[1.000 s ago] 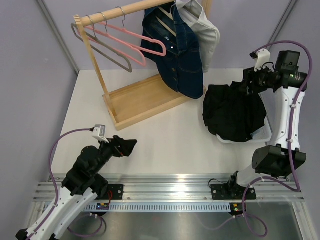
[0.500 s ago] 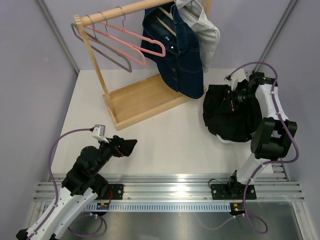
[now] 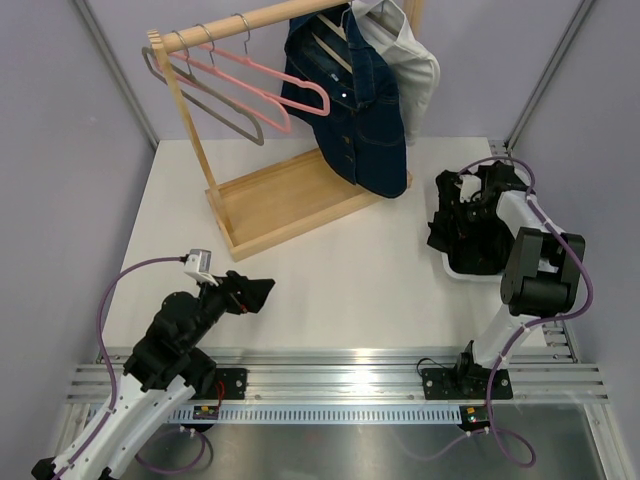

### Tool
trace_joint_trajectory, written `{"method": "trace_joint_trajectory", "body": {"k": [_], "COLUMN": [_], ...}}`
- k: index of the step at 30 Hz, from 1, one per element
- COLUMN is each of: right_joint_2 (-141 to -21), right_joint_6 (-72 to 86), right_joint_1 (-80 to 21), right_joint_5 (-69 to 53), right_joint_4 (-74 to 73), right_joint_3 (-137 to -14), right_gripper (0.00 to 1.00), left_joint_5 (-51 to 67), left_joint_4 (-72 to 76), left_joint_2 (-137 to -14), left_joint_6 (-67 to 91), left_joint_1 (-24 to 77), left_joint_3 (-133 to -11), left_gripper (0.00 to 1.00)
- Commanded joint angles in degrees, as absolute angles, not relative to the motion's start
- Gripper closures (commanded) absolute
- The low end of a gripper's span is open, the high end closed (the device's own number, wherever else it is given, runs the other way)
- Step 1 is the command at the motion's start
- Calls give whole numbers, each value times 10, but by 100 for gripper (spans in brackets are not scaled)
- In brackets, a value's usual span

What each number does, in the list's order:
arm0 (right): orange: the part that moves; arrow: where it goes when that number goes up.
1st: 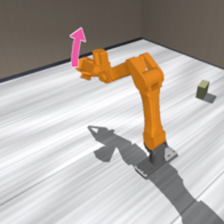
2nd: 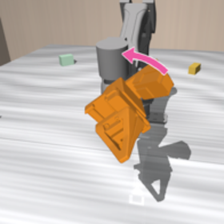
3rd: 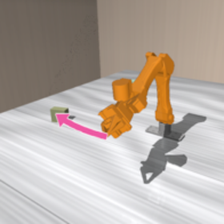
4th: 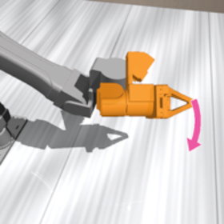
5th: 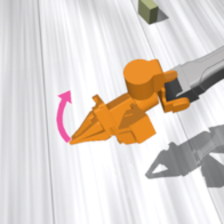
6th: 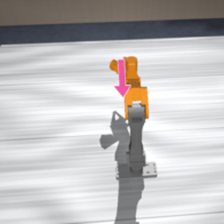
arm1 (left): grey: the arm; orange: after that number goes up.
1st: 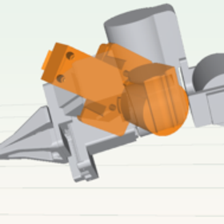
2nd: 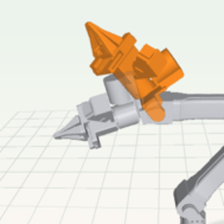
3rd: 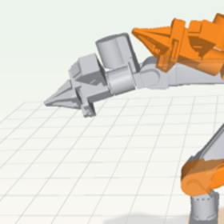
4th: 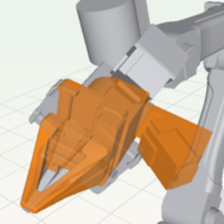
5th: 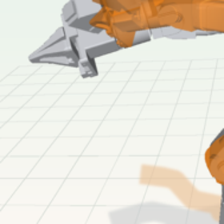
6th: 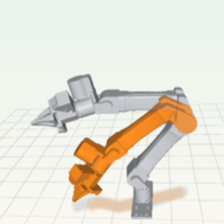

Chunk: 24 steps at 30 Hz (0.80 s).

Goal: Remove the skirt from the hanger
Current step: Place the skirt in the bin.

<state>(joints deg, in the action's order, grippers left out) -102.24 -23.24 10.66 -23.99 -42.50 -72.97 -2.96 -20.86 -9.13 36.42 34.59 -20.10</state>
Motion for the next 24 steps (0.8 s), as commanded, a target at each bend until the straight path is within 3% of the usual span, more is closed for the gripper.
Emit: {"method": "trace_joint_trajectory", "body": {"k": [1, 6, 12, 18, 24], "right_joint_2": [-1049, -1045, -949, -853, -852], "right_joint_6": [-249, -269, -293, -324, -316], "right_joint_1": [104, 91, 92, 91, 92], "right_joint_5": [-102, -125, -91, -58, -131], "right_joint_4": [-360, -400, -446, -526, -611], "right_joint_3": [-695, -700, -741, -864, -1023], "right_gripper": [75, 71, 64, 55, 54], "left_joint_5": [-18, -18, -23, -27, -30], "left_joint_4": [-179, -180, -192, -193, -194], "left_joint_2": [-93, -99, -90, -89, -91], "left_joint_6": [354, 353, 352, 352, 352], "left_joint_1": [345, 346, 345, 346, 346], "left_joint_3": [-196, -199, -207, -210, -214], "left_gripper": [1, 1, 1, 1, 1]}}
